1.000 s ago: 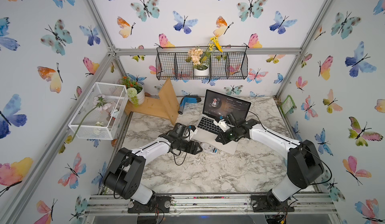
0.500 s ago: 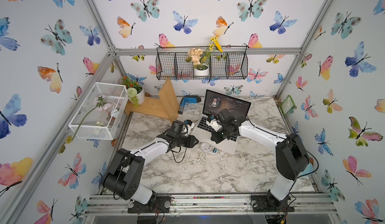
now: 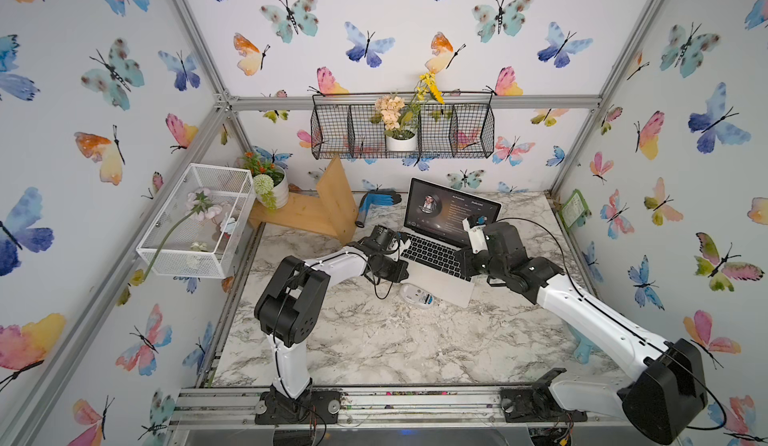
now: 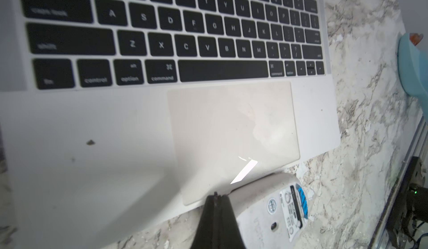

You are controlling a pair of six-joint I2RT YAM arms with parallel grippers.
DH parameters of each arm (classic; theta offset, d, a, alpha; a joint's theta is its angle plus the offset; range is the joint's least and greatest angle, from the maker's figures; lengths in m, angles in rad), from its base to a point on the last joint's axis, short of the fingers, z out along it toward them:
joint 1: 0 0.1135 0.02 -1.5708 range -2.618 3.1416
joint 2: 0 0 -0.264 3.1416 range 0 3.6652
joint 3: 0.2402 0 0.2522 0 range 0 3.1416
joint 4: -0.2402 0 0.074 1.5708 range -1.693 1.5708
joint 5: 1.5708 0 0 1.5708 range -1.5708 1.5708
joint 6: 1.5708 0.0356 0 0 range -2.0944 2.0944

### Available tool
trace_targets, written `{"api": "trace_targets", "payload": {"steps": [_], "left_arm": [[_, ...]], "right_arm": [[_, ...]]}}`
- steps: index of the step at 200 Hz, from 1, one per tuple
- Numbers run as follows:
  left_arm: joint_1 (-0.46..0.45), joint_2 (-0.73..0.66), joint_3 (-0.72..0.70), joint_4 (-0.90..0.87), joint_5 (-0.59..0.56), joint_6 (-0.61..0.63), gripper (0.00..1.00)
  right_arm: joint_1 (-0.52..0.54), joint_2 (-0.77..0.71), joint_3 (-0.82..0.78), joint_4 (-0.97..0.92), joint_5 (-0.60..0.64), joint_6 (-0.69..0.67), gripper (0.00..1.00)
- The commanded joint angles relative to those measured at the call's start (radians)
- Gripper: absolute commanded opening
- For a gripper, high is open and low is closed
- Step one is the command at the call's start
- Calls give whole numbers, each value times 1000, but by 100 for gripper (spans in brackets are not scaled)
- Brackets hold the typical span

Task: Remove the wireless mouse receiver from the laptop
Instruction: Adjust the mouse at the center of the board.

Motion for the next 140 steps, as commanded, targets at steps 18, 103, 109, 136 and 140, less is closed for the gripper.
{"api": "trace_targets", "payload": {"steps": [18,103,109,136,140], "left_arm": [[-24,17,-9,-35,-11,30,5],[-38,-141,-180,-9,73,-11,4],[-42,-157,-187,-11,78,-15,4],[-50,-233,-213,-19,61,-45,4],[-50,-244,-213,-22,65,-49,4]], "right_arm": [[2,-20,32,7,13,-14,2],[2,8,85,13,2,-49,2],[1,12,88,12,1,-50,2],[0,34,91,8,-2,-41,2],[-1,39,87,7,-4,-38,2]]}}
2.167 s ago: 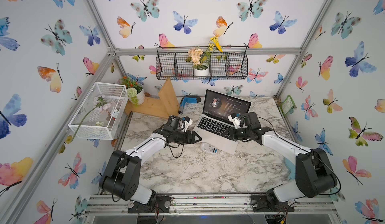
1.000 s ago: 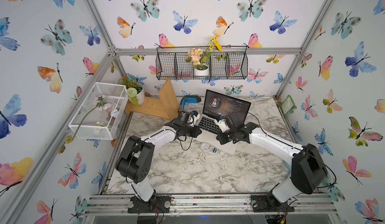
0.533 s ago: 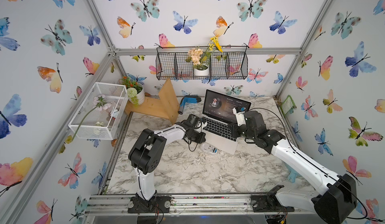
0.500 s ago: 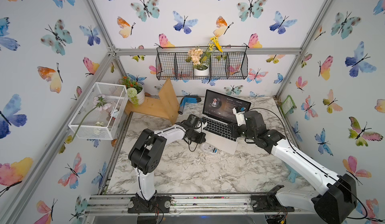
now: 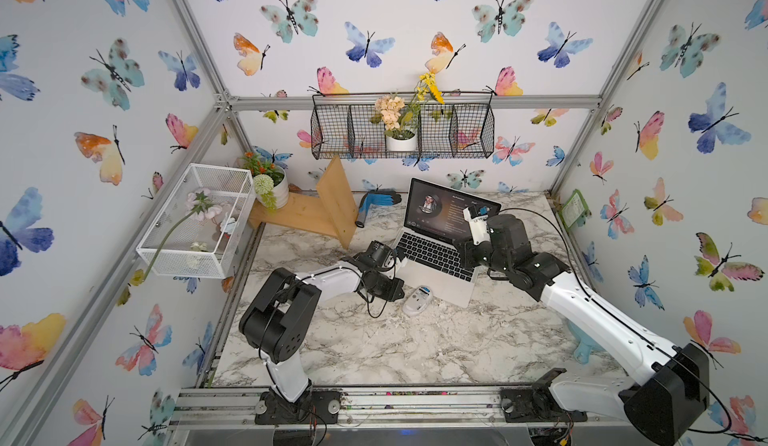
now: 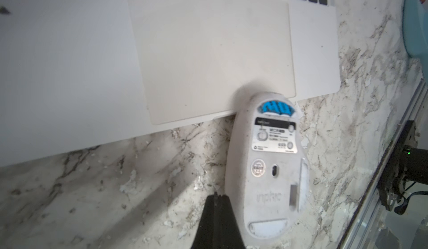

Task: Remove the wireless mouse receiver from the laptop
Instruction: Adjust the mouse at the center of the board.

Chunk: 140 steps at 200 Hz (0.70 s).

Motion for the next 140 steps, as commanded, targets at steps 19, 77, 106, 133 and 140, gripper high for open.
{"api": "trace_targets", "payload": {"steps": [19,77,106,133,140], "left_arm": [[-10,-140,-9,-7,69,-51,4],[-5,-74,-25,2,23,-109,2],[-23,-53,-37,1,23,-137,0],[-65,-76,-88,27,23,-169,0],[-73,-82,-100,36,23,-177,0]], "right_arm": [[-1,45,-18,2,-28,17,2],[-3,53,-61,29,-61,50,2],[-3,97,-44,-29,-62,37,2],[-4,110,-67,-26,-64,41,2],[-4,114,-69,-26,-64,41,2]]}}
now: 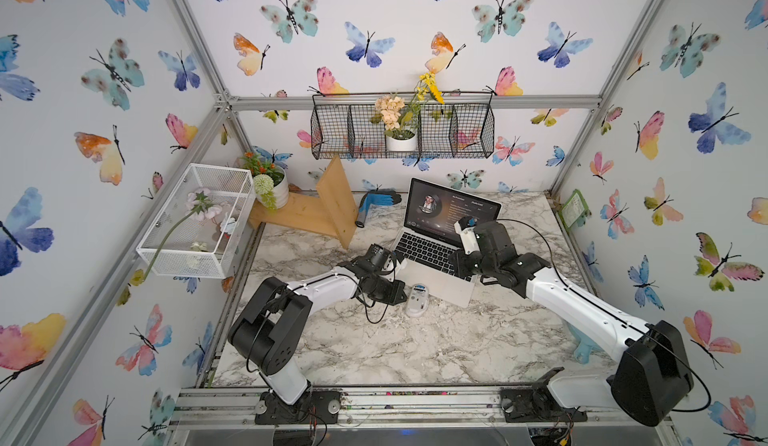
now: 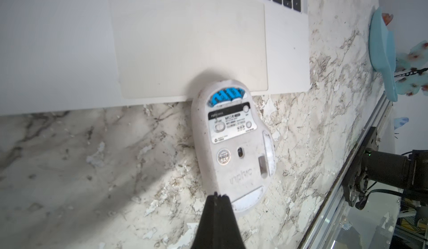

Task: Remove the wireless mouse receiver from the laptop
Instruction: Adjust the mouse at the center of the board.

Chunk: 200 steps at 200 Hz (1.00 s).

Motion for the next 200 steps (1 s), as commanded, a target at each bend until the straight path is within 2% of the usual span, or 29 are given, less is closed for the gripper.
{"api": "trace_targets", "payload": {"steps": [1,50,72,103,129,144,152,173,191,200], "left_arm": [[-35,-22,-40,16,-5,-43,0],[-123,-5,-1,31,11,-81,0],[-133,-5,14,79,46,-107,0],[-135,-33,61,18,33,-77,0],[-124,-87,36,-6,-1,-68,0],[-124,-93,-23,40,-5,-62,0],[-123,-77,-52,62,-43,-65,0],[-131,-31,-86,87,19,-72,0],[-132,-63,-110,93,-5,-87,0],[-132,-95,-117,89,-64,-85,0]], "right_arm": [[-4,8,-9,-20,-18,5,2],[-7,43,27,-22,-29,-7,2],[-7,46,32,-15,-26,-12,2],[-7,63,36,-37,-35,-30,2],[-7,131,8,-31,-145,-101,2],[-7,201,3,-33,-201,-109,2],[-7,233,16,-44,-220,-110,2],[-7,248,-4,21,-261,-85,2],[-7,271,2,15,-279,-79,2],[-7,289,4,-1,-295,-86,2]]}}
